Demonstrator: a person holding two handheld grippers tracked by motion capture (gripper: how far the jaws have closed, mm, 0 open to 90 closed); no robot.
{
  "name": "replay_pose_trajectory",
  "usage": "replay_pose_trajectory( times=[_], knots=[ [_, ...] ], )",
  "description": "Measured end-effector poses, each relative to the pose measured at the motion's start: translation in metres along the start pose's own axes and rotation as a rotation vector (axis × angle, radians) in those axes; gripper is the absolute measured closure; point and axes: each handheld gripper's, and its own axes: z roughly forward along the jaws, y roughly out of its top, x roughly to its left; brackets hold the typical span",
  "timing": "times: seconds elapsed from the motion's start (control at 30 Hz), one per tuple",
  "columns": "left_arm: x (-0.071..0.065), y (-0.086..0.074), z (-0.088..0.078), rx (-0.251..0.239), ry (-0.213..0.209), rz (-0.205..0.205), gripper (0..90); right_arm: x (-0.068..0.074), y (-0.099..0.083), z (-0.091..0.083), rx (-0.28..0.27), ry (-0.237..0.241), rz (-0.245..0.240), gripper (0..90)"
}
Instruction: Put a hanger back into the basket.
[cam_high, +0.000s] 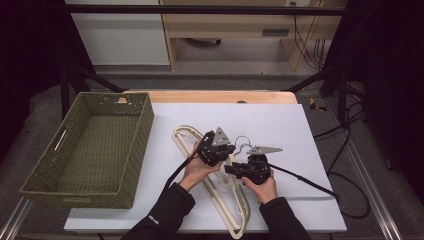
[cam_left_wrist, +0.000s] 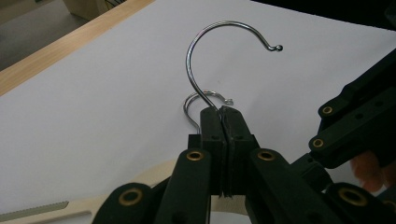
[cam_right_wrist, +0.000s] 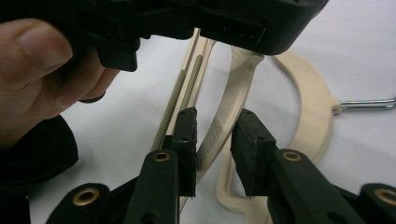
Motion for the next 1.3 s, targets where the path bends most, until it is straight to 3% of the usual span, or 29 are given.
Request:
replay_pose_trajectory(
  times=[0.3,0.33,0.43,0.47,0.5,0.53,0.57,0.6,0.63,0.67,0.73,0.8,1.0,1.13,1.3],
  knots=[
    [0.003,0.000,-0.013,-0.025,-0.004,-0.013,86.0,0.001,0.002,0.000,0.003,0.021,0.053,75.9],
    [0.006,0.001,-0.024,-0.032,-0.003,-0.018,79.8,0.001,0.002,0.000,0.005,0.019,0.056,76.3],
    [0.008,0.001,-0.038,-0.034,0.015,-0.018,73.3,0.002,0.002,-0.001,0.007,0.019,0.070,76.7],
    [0.011,0.000,-0.046,-0.032,0.024,-0.020,64.0,0.003,0.002,-0.002,0.003,0.024,0.080,77.5],
    [0.013,-0.002,-0.054,-0.034,0.032,-0.026,64.0,0.003,0.002,-0.002,0.003,0.024,0.080,77.5],
    [0.015,-0.004,-0.063,-0.035,0.040,-0.035,56.5,0.004,0.002,-0.002,-0.002,0.030,0.101,78.4],
    [0.020,-0.010,-0.079,-0.033,0.051,-0.062,52.5,0.005,0.001,-0.003,-0.005,0.035,0.104,78.9],
    [0.020,-0.010,-0.079,-0.033,0.051,-0.062,48.1,0.006,0.001,-0.003,-0.007,0.037,0.113,79.3],
    [0.022,-0.013,-0.087,-0.028,0.066,-0.068,48.1,0.006,0.001,-0.003,-0.007,0.037,0.113,79.3],
    [0.023,-0.017,-0.095,-0.031,0.076,-0.074,42.2,0.007,0.001,-0.005,-0.009,0.044,0.130,80.1],
    [0.025,-0.030,-0.116,-0.043,0.080,-0.102,36.6,0.009,0.002,-0.006,-0.009,0.053,0.145,80.9],
    [0.024,-0.039,-0.128,-0.058,0.085,-0.115,32.3,0.010,0.001,-0.008,-0.006,0.062,0.150,82.1],
    [0.019,-0.060,-0.151,-0.079,0.099,-0.133,20.5,0.013,0.002,-0.011,-0.007,0.089,0.163,84.1],
    [0.019,-0.065,-0.159,-0.100,0.087,-0.157,17.8,0.016,0.002,-0.013,0.007,0.126,0.168,85.1],
    [0.015,-0.064,-0.160,-0.084,0.054,-0.160,15.5,0.021,0.005,-0.019,0.005,0.164,0.142,86.3]
  ],
)
